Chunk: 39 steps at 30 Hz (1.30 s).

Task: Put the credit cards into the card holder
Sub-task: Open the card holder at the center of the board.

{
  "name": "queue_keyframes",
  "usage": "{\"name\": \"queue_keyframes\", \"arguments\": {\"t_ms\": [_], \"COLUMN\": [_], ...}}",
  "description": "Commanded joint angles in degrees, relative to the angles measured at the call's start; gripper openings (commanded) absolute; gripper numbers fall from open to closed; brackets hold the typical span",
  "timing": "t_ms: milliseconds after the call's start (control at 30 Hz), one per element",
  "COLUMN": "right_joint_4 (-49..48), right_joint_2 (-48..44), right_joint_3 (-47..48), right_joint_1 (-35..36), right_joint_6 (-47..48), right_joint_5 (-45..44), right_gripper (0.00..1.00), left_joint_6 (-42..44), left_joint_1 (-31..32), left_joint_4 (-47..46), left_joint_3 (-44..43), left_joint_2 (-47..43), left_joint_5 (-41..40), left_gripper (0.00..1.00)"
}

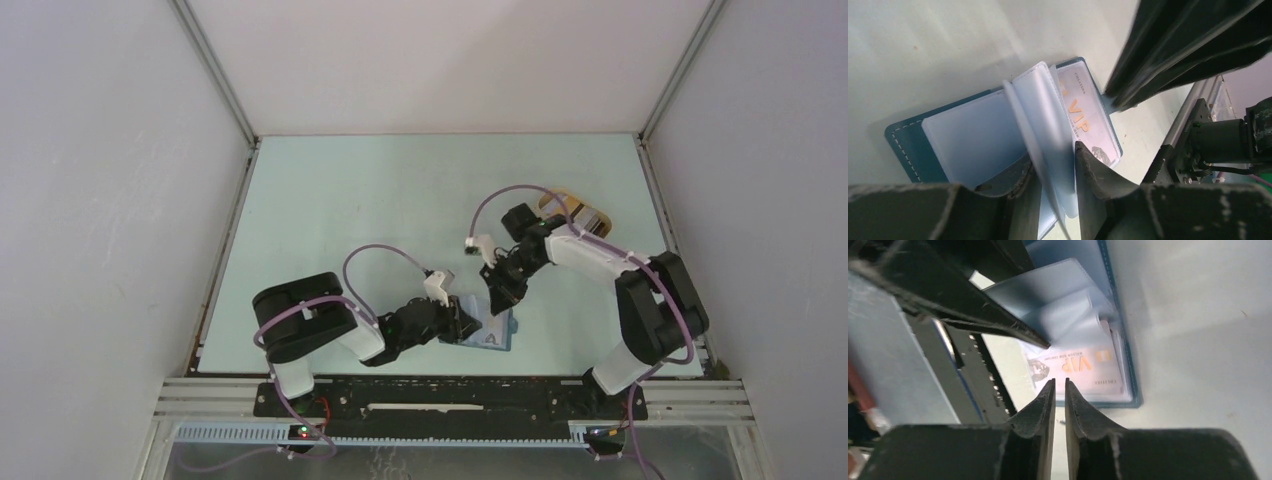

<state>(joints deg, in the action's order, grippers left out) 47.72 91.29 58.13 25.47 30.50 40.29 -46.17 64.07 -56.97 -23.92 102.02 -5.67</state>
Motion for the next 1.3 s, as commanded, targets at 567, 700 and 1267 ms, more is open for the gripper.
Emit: {"name": "queue_keyframes", "arguments": {"t_ms": [567, 700, 1267], "right_joint_4": [-4.77, -4.07, -1.99], "right_joint_2": [13.03, 13.98, 17.81], "right_joint_3": [6.1, 7.0, 9.6], "right_joint_1": [6.37, 7.03, 6.31], "right_joint_6": [-8.78, -9.79, -12.37], "right_joint_5": [-5.44, -0.3, 6.96], "right_gripper": [0.14, 0.14, 0.19], "left_joint_6": [-0.61, -0.59, -2.34], "left_joint_1": [-0.79, -0.78, -0.79], "left_joint_4": [-8.93, -9.08, -0.1], "left_joint_3": [2.48, 2.41, 1.86], "left_joint_2": [1.31, 1.39, -1.49], "left_joint_5": [3.75, 3.83, -1.96], "left_gripper": [0.47, 0.59, 0.4]}}
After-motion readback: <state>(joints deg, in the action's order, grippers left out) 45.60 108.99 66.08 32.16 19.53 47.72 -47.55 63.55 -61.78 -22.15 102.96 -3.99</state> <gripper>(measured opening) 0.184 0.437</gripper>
